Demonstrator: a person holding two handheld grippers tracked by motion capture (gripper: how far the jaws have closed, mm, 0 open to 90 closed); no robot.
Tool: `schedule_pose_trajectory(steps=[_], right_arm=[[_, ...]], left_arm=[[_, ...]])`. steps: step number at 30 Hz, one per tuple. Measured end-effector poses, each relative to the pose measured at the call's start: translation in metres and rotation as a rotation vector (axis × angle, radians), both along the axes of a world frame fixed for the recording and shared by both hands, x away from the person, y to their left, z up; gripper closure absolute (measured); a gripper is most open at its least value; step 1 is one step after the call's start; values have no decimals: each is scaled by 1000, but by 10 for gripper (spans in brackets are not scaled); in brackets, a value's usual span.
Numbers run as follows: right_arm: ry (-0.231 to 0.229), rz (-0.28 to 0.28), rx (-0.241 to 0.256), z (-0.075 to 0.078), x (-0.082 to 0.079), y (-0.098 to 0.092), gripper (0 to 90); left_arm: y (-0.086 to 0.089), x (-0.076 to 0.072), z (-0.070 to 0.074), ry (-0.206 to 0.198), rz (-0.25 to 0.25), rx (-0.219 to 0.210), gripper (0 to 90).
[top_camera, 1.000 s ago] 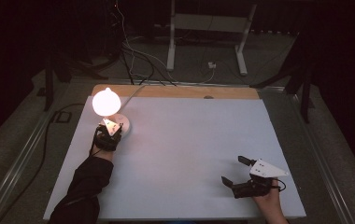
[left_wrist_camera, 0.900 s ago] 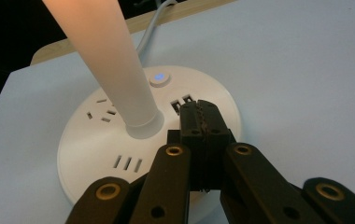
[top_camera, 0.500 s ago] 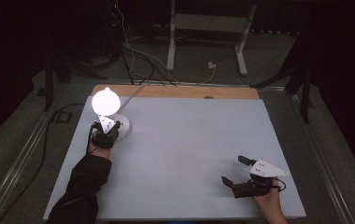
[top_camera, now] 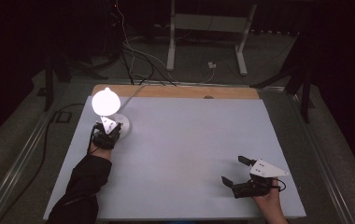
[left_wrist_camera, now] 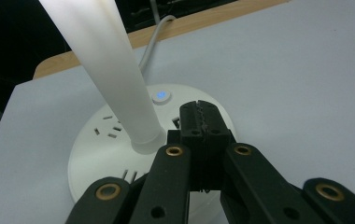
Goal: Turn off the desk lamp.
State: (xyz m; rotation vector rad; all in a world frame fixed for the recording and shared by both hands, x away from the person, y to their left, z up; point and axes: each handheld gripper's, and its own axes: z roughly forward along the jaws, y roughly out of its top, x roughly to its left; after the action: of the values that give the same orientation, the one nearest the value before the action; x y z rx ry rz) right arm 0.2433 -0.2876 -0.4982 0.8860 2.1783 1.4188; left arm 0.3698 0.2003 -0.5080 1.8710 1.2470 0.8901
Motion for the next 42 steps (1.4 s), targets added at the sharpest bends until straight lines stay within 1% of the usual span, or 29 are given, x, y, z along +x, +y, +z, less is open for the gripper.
schedule_pose_trajectory(steps=[7, 8, 12, 13, 15, 19, 21, 22, 24, 28, 31, 33, 34, 35, 36, 37, 38, 39, 41, 42], right_arm=[[1, 2, -1, 0, 0, 0, 0], [2, 1, -1, 0, 0, 0, 0], [2, 2, -1, 0, 0, 0, 0], [3, 2, 0, 0, 0, 0, 0], [2, 2, -1, 0, 0, 0, 0], [3, 1, 2, 0, 0, 0, 0], [3, 1, 1, 0, 0, 0, 0], [4, 1, 1, 0, 0, 0, 0], [3, 2, 0, 0, 0, 0, 0], [4, 1, 0, -1, 0, 0, 0], [4, 2, -1, 0, 0, 1, 0], [4, 3, -2, -1, 0, 1, 0], [3, 3, -3, -1, 0, 1, 0], [3, 3, -3, -1, 1, 1, 0], [4, 3, -4, -1, 1, 1, 0], [6, 2, -5, -1, 0, 1, 0], [5, 3, -6, -1, 0, 1, 0], [6, 2, -5, -1, 0, 1, 0], [4, 2, -5, -1, 1, 1, 0], [3, 2, -5, -1, 1, 1, 0]], left_arm=[[0, 1, -4, 13, 3, 6, 900], [0, 1, -5, 20, -1, 9, 900], [0, 2, -6, 27, -6, 12, 900], [0, 2, -7, 32, -6, 23, 900], [1, 3, -8, 34, -4, 24, 900], [2, 3, -10, 43, -1, 17, 900], [1, 3, -10, 40, 1, 24, 900], [1, 3, -10, 42, -1, 17, 900], [1, 3, -10, 41, -1, 19, 900], [0, 2, -10, 38, -4, 32, 900], [-1, 2, -11, 33, -3, 40, 900], [0, 2, -12, 27, -2, 38, 900], [-1, 2, -12, 26, 4, 53, 900], [0, 2, -13, 25, 8, 58, 900], [2, 2, -13, 26, 7, 37, 900], [3, 3, -13, 28, 5, 33, 900], [3, 3, -13, 28, 5, 33, 900], [1, 3, -12, 25, 6, 51, 900], [0, 2, -10, 29, -5, 42, 900], [-2, 2, -8, 21, -9, 42, 900]])
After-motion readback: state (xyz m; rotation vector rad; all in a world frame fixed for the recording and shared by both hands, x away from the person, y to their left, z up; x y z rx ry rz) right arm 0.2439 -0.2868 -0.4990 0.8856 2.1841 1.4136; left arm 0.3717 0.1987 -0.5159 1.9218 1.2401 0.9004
